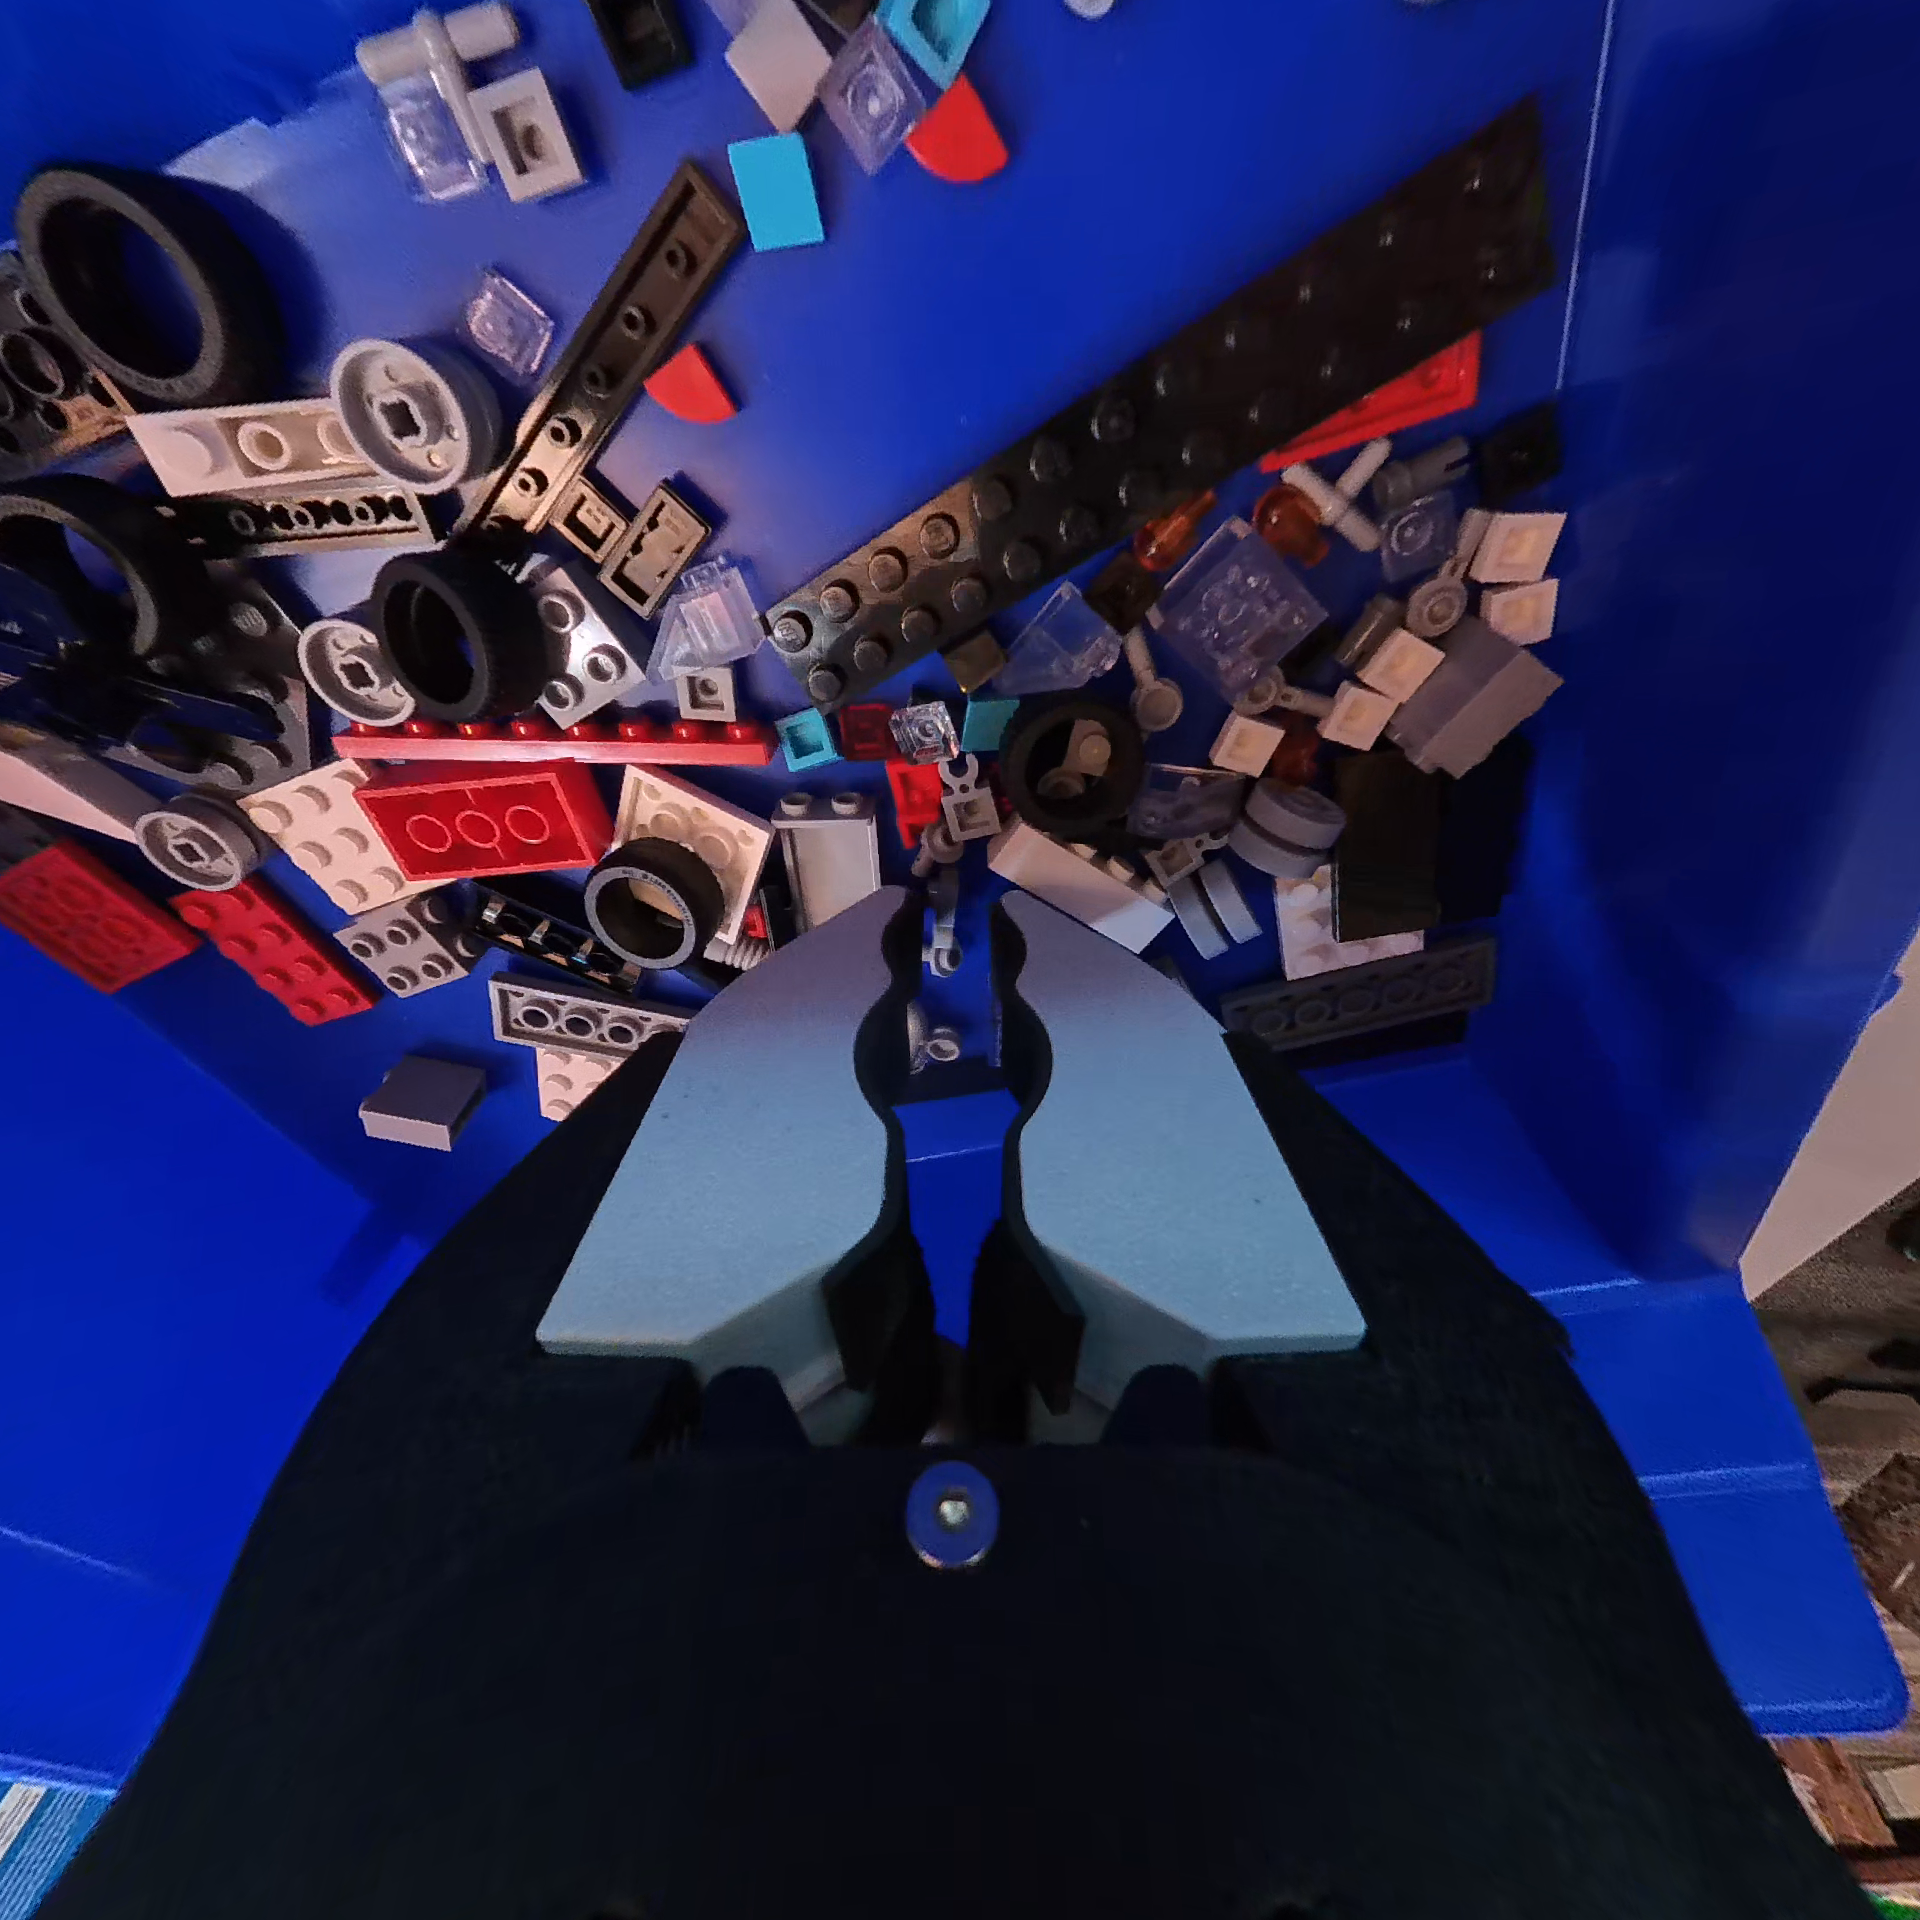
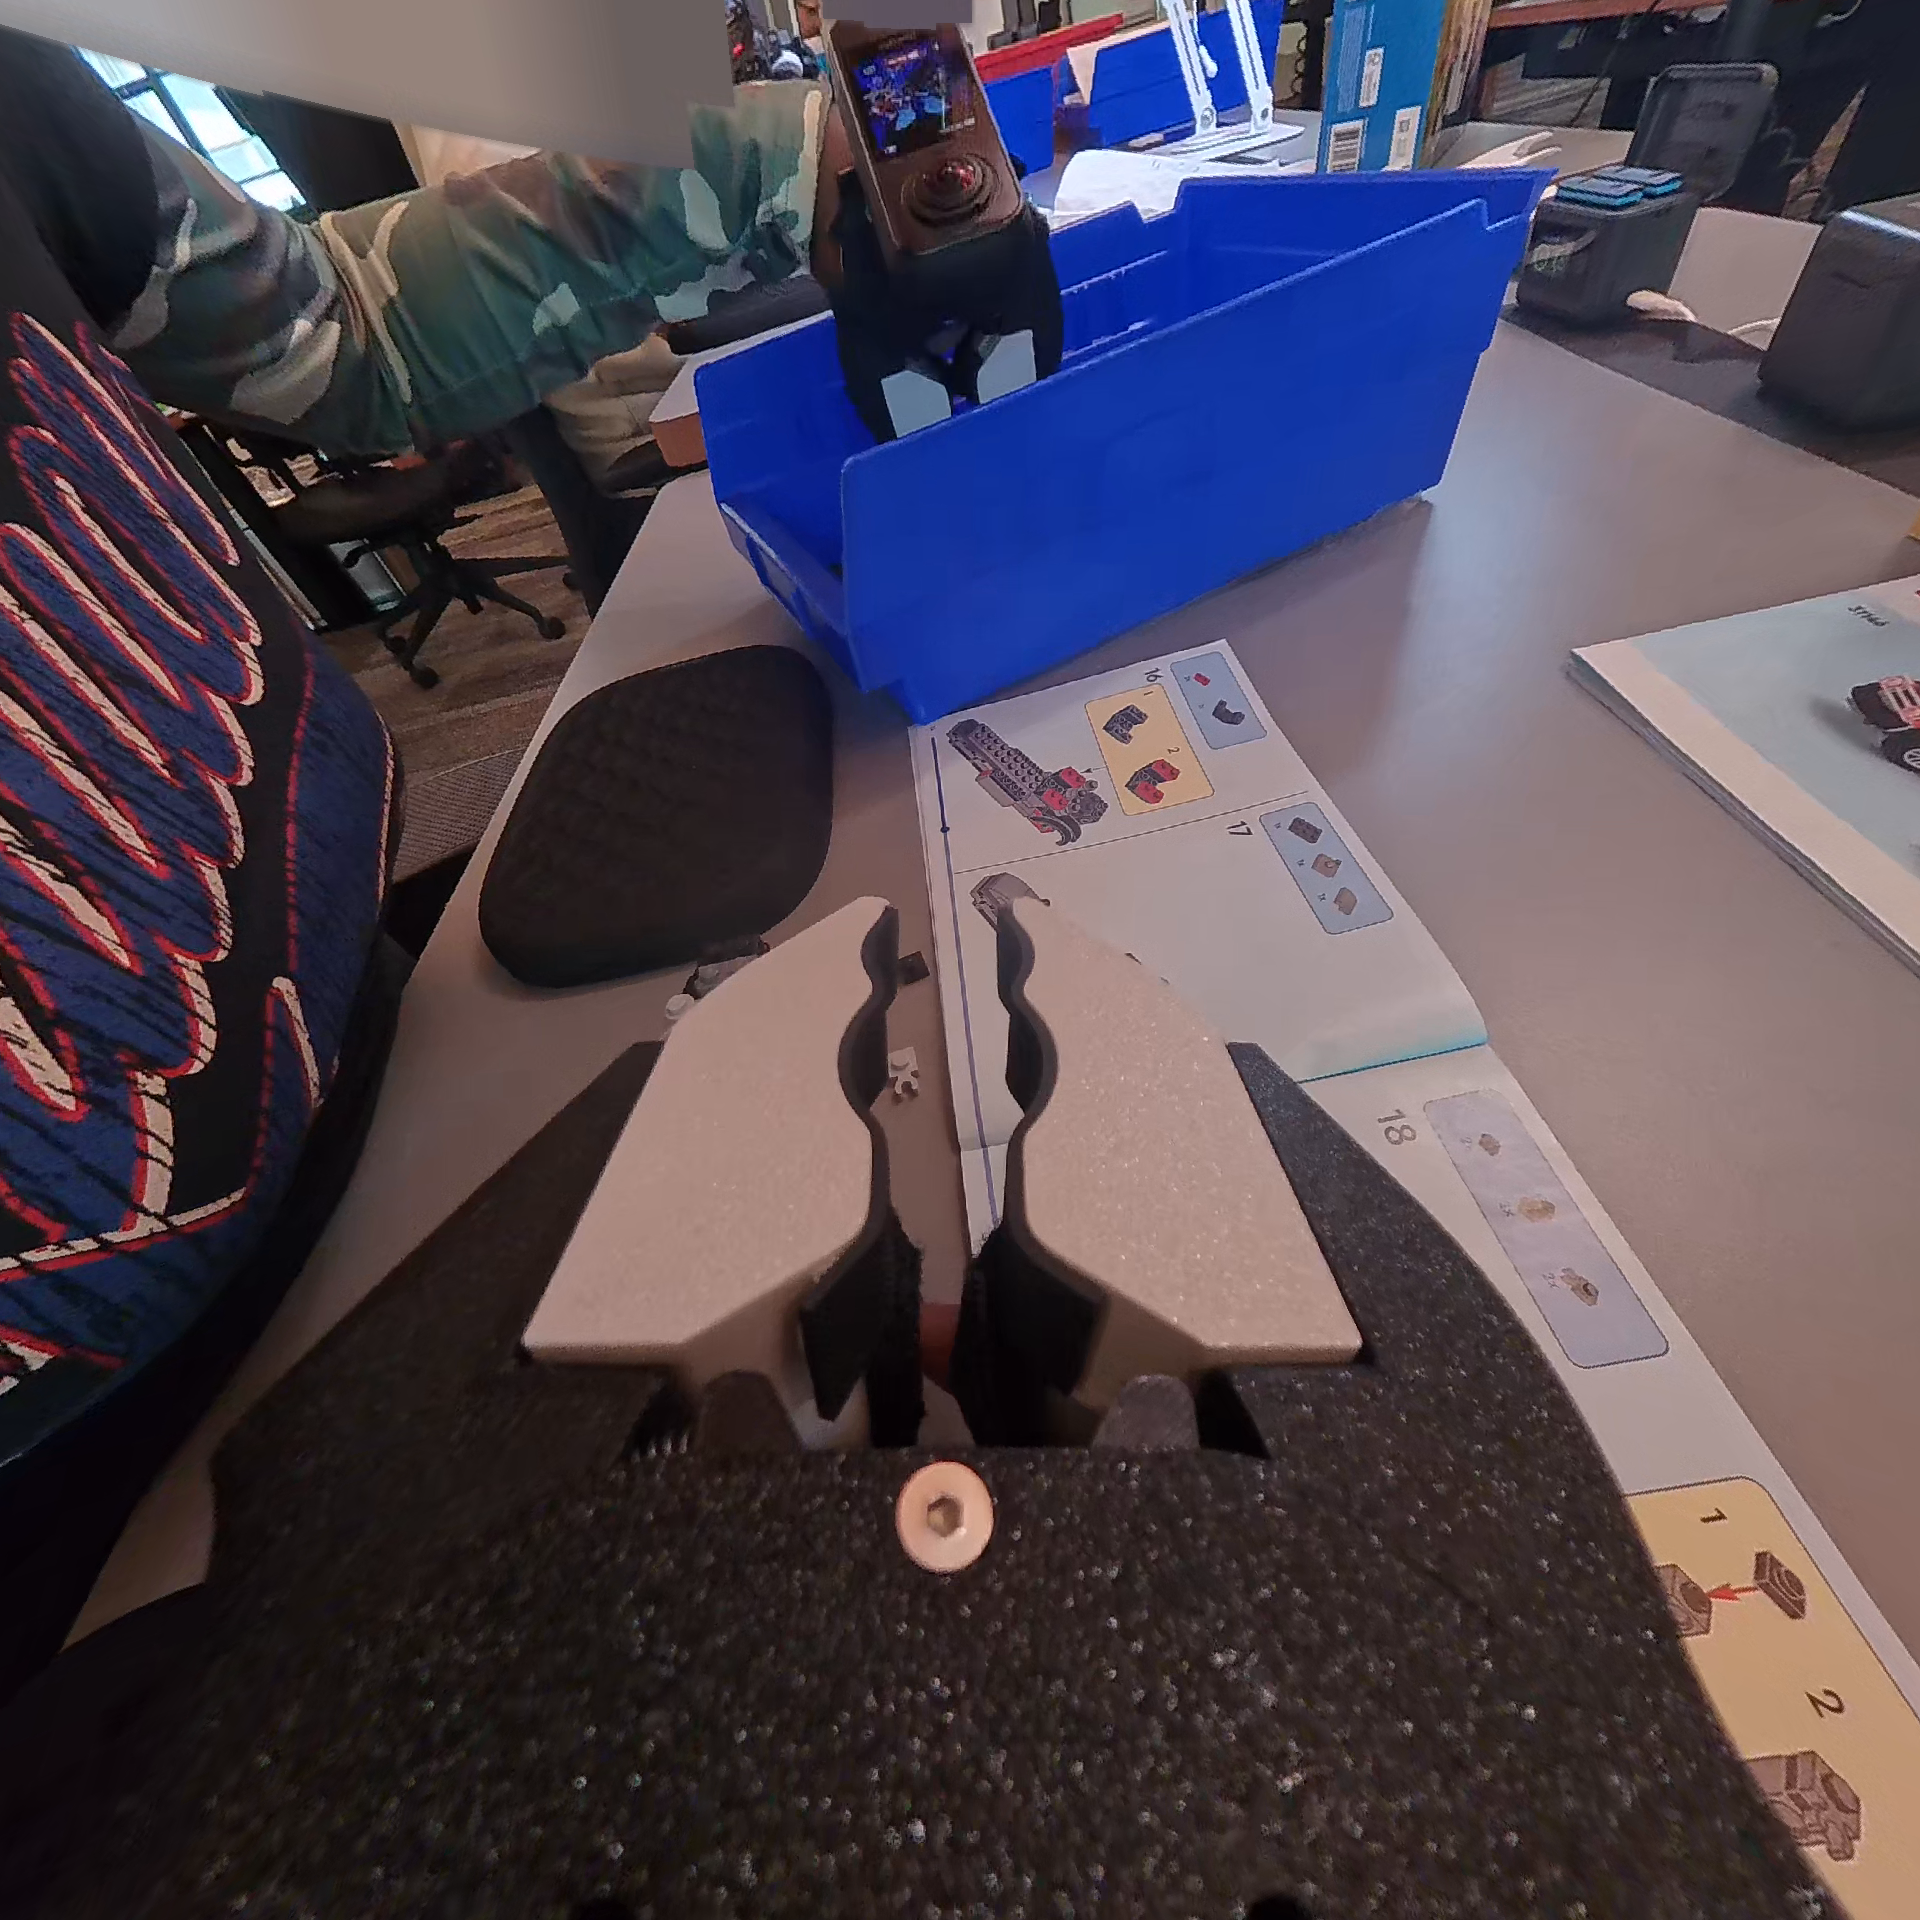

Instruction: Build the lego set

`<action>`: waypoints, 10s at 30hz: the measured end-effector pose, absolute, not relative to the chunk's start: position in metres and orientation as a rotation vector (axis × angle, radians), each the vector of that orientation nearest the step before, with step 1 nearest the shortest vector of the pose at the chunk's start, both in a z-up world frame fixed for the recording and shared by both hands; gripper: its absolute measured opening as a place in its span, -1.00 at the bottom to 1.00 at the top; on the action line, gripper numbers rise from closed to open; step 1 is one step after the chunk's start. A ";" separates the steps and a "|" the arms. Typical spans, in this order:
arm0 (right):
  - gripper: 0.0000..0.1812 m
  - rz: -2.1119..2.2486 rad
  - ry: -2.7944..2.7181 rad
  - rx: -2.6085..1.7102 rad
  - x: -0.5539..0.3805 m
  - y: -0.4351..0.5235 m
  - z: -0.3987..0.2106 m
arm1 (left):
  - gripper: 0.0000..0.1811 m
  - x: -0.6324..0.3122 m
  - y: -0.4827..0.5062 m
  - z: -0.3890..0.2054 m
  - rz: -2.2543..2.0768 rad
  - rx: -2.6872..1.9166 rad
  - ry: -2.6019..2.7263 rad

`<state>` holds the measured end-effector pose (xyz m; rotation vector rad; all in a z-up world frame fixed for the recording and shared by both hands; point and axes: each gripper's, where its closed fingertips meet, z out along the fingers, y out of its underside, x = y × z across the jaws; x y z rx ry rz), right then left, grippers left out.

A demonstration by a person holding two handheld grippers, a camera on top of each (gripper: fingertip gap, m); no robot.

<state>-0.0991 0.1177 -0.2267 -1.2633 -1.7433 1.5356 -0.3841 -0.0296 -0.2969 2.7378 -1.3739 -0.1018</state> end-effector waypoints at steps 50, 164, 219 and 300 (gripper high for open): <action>-0.91 1.650 -1.384 -1.221 -0.127 0.079 -0.147 | -0.89 -0.130 0.089 -0.155 -1.537 3.581 -2.154; -0.65 1.292 -1.692 -1.218 -0.097 0.122 -0.217 | -0.71 -0.380 -0.014 -0.238 -0.366 3.542 -0.406; -0.71 1.274 -1.681 -1.252 -0.092 0.135 -0.222 | -0.71 -0.421 -0.014 -0.292 -0.372 2.938 -0.614; -0.70 0.978 -1.610 -1.530 -0.102 0.166 -0.257 | -0.68 -0.325 -0.050 -0.209 -0.514 3.599 -0.211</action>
